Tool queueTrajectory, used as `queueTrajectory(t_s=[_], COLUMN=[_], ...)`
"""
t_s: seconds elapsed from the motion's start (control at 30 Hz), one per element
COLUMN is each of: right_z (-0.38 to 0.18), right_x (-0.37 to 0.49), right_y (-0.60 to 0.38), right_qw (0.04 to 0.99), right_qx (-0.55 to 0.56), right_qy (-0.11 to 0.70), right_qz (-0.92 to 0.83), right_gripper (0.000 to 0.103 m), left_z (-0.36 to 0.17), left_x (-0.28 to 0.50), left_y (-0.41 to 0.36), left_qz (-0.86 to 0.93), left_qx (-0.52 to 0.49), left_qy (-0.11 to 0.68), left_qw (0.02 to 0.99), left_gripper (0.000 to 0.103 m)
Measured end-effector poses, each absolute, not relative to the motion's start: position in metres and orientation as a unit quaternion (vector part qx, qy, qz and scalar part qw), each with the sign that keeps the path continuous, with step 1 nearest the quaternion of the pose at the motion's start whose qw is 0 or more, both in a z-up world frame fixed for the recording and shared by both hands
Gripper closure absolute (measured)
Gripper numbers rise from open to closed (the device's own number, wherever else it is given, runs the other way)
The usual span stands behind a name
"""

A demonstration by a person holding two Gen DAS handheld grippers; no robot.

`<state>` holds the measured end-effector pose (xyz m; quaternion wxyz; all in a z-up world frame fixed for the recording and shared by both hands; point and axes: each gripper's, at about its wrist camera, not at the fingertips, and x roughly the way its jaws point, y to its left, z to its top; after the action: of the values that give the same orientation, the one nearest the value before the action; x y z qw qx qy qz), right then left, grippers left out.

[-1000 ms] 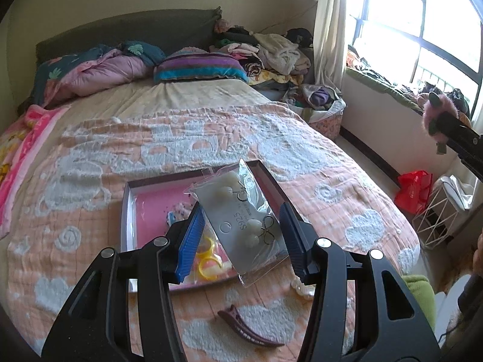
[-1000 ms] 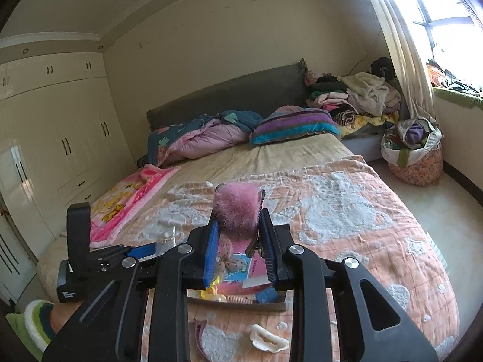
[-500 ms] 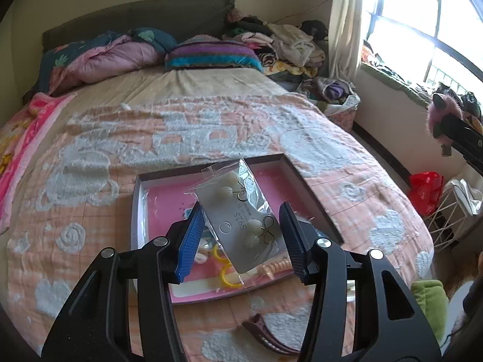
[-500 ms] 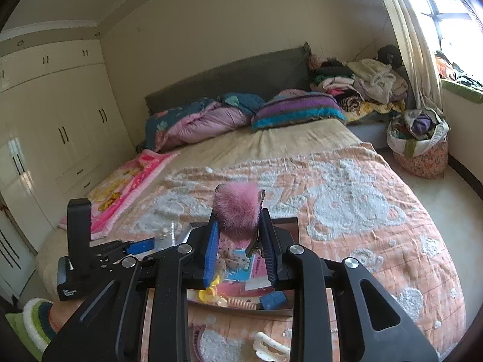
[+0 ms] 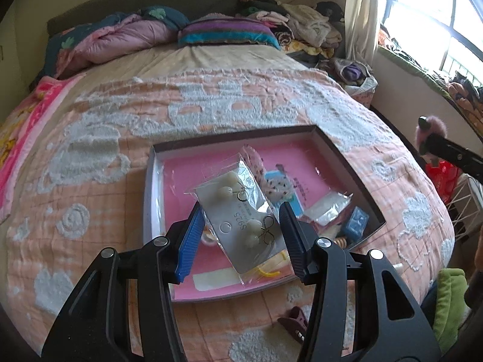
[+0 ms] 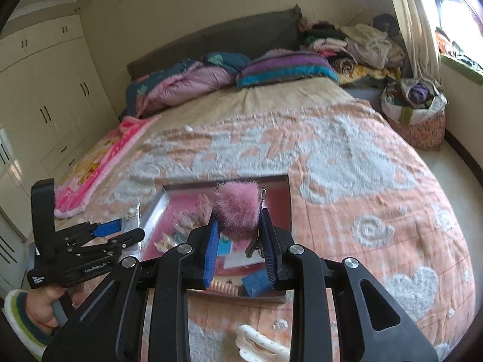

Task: Organize jewelry
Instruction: 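Carry the earring card over the box while the right tool carries the pompom clip there, then open both tools to drop the earring card and pompom clip into the box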

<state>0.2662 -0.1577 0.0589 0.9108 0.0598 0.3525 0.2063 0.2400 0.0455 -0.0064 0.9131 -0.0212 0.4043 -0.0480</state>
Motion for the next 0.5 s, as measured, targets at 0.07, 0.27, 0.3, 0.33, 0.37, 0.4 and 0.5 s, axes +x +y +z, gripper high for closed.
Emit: queueTrajectory(t_s=[0.07,0.27,0.3,0.33,0.37,0.4,0.5], right_z=[0.047,0.019,0.014,0.01,0.005,0.001,-0.008], right_x=[0.27,0.277,0.279,0.279,0.281,0.282,0.284], right_y=[-0.154,-0.146,-0.144,-0.142,-0.139,-0.137,-0.13], right_qw=[0.906,0.895,0.894,0.893,0.891,0.889,0.886], right_qx=[0.055,0.046,0.044,0.042,0.039,0.036,0.027], right_qy=[0.366,0.396,0.4,0.403,0.408,0.412,0.421], right_qz=[0.204,0.199,0.198,0.197,0.196,0.196,0.193], right_gripper=[0.078,0.078,0.078,0.078,0.078,0.078,0.078], left_z=[-0.014,-0.034,-0.035,-0.038,-0.041,-0.043,-0.048], left_x=[0.242,0.24,0.238,0.238,0.237,0.236,0.235], left_y=[0.047,0.053,0.053,0.054,0.055,0.056,0.057], left_qz=[-0.045,-0.036,-0.034,-0.031,-0.03,-0.03,-0.028], left_qx=[-0.022,-0.022,-0.021,-0.019,-0.02,-0.022,-0.017], left_qy=[0.411,0.427,0.426,0.427,0.43,0.434,0.438], left_qw=[0.91,0.903,0.904,0.903,0.902,0.9,0.898], left_gripper=[0.061,0.061,0.06,0.06,0.06,0.06,0.06])
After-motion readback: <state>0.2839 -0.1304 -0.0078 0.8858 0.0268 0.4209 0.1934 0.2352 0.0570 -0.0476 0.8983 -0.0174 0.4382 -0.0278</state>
